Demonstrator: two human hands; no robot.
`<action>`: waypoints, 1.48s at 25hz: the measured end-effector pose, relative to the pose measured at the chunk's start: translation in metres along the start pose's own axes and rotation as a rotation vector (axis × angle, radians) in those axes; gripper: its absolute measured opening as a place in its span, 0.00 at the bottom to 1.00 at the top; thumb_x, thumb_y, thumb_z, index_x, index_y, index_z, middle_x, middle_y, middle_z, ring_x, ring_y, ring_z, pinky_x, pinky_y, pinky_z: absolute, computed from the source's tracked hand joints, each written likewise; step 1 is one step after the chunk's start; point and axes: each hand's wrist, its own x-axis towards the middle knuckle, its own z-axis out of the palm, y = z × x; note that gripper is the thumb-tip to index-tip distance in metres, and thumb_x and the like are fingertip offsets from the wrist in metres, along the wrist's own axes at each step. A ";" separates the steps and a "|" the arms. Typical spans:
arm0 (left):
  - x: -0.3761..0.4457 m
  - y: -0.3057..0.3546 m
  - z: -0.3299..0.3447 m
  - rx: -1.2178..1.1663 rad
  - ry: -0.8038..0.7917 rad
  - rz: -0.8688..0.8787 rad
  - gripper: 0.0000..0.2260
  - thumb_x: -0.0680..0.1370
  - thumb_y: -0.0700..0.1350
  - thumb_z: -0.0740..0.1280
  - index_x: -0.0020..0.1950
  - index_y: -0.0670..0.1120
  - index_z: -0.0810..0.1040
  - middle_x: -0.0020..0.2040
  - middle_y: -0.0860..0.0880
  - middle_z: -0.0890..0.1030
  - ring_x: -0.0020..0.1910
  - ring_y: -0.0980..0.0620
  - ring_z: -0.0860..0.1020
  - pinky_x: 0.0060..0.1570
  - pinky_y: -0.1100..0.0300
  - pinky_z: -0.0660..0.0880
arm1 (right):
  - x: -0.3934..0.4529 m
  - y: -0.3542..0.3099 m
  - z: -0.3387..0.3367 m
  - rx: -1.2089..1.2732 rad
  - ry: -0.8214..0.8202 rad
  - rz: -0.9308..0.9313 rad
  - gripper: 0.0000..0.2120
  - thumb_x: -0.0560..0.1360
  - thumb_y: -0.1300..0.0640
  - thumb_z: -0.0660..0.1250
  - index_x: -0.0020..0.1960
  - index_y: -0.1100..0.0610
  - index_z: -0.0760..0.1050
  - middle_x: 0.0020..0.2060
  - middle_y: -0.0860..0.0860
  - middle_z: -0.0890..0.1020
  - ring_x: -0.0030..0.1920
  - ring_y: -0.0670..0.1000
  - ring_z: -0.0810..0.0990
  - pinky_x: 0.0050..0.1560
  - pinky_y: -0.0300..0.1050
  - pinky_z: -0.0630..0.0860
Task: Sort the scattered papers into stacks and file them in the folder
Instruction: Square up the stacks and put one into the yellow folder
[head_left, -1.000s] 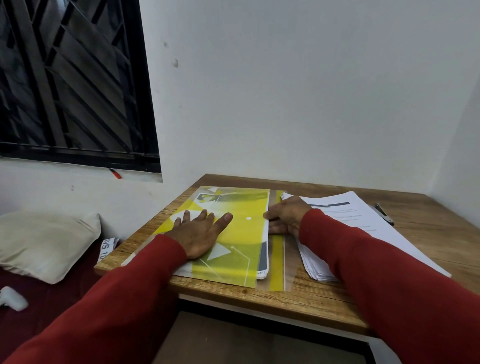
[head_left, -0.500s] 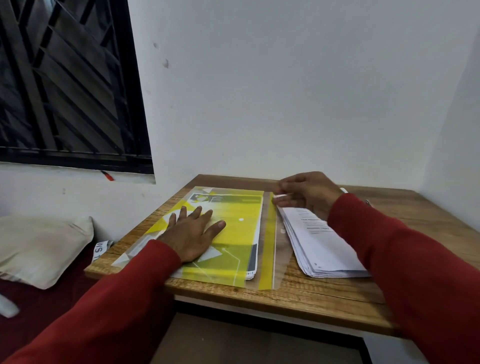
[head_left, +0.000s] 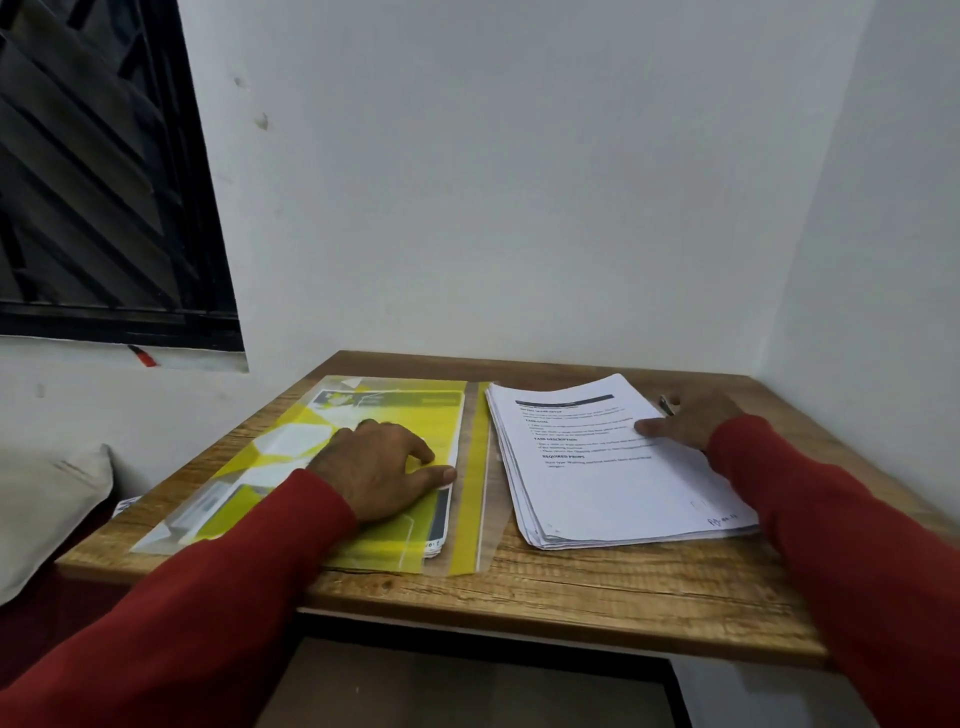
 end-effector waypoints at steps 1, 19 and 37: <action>0.001 0.001 -0.002 0.007 -0.013 -0.006 0.29 0.72 0.75 0.55 0.60 0.58 0.80 0.64 0.55 0.79 0.67 0.49 0.72 0.64 0.49 0.70 | -0.001 -0.001 -0.003 -0.014 -0.013 0.009 0.19 0.71 0.45 0.76 0.49 0.58 0.74 0.47 0.52 0.77 0.52 0.56 0.77 0.49 0.45 0.71; 0.028 0.070 -0.023 -0.973 0.041 0.069 0.17 0.78 0.61 0.65 0.64 0.56 0.78 0.53 0.56 0.84 0.49 0.55 0.82 0.44 0.60 0.77 | -0.027 -0.012 -0.035 1.223 0.038 -0.137 0.08 0.77 0.63 0.68 0.56 0.59 0.75 0.45 0.58 0.85 0.36 0.54 0.85 0.39 0.51 0.84; 0.002 0.004 -0.016 -0.044 -0.174 -0.228 0.28 0.68 0.73 0.66 0.57 0.55 0.71 0.50 0.51 0.77 0.49 0.50 0.80 0.55 0.51 0.76 | -0.023 -0.021 -0.011 1.125 -0.135 -0.078 0.10 0.78 0.66 0.66 0.58 0.62 0.79 0.47 0.58 0.86 0.37 0.55 0.86 0.36 0.49 0.84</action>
